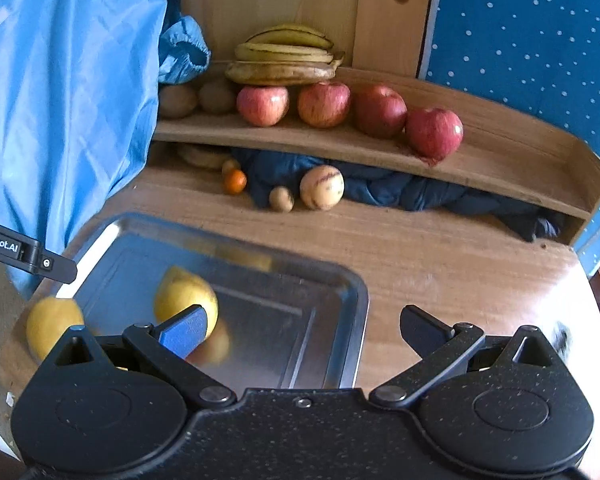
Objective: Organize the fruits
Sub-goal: 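Move both open tools toward the small fruits under the wooden shelf, then grasp the small mandarin with the left tool while the right tool grasps a small tan fruit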
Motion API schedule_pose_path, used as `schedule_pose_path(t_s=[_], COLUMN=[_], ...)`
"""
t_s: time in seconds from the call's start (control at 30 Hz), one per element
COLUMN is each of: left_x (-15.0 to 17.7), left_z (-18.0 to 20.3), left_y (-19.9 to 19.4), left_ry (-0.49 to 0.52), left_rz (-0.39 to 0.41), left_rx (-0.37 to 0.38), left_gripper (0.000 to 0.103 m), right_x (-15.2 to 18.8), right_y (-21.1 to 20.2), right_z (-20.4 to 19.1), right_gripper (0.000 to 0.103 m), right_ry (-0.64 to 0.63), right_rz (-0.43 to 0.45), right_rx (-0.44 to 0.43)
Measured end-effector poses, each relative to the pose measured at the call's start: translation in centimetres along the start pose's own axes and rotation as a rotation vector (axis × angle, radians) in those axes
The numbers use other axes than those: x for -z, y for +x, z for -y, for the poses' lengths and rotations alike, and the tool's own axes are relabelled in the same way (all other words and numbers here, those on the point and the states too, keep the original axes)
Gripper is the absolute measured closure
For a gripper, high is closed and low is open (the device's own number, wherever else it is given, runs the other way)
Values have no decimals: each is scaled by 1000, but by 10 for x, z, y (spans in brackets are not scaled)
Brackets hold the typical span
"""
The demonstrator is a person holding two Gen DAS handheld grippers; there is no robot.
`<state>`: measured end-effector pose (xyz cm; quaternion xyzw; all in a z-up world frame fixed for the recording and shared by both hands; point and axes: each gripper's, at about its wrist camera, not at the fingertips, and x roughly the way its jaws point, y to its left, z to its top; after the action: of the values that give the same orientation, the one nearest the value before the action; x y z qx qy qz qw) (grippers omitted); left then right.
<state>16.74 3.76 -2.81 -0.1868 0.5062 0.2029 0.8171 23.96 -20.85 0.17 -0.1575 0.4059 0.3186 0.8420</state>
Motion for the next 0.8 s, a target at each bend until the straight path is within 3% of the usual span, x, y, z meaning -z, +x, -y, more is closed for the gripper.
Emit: schedule_pose_path(t_s=[0.4, 0.6, 0.8], left_x=[-60, -85, -104], left_z=[21, 36, 43], left_y=[32, 46, 67], left_ry=[20, 19, 25], left_rz=[14, 74, 52], left_rx=[-12, 9, 21], left_gripper=[1, 1, 1], right_x=[-40, -62, -65], right_y=[49, 79, 105], right_z=[9, 12, 10], right_gripper=[1, 1, 6], right_ry=[-13, -2, 1], right_rz=[-17, -15, -31], right_rx=[-97, -191, -247])
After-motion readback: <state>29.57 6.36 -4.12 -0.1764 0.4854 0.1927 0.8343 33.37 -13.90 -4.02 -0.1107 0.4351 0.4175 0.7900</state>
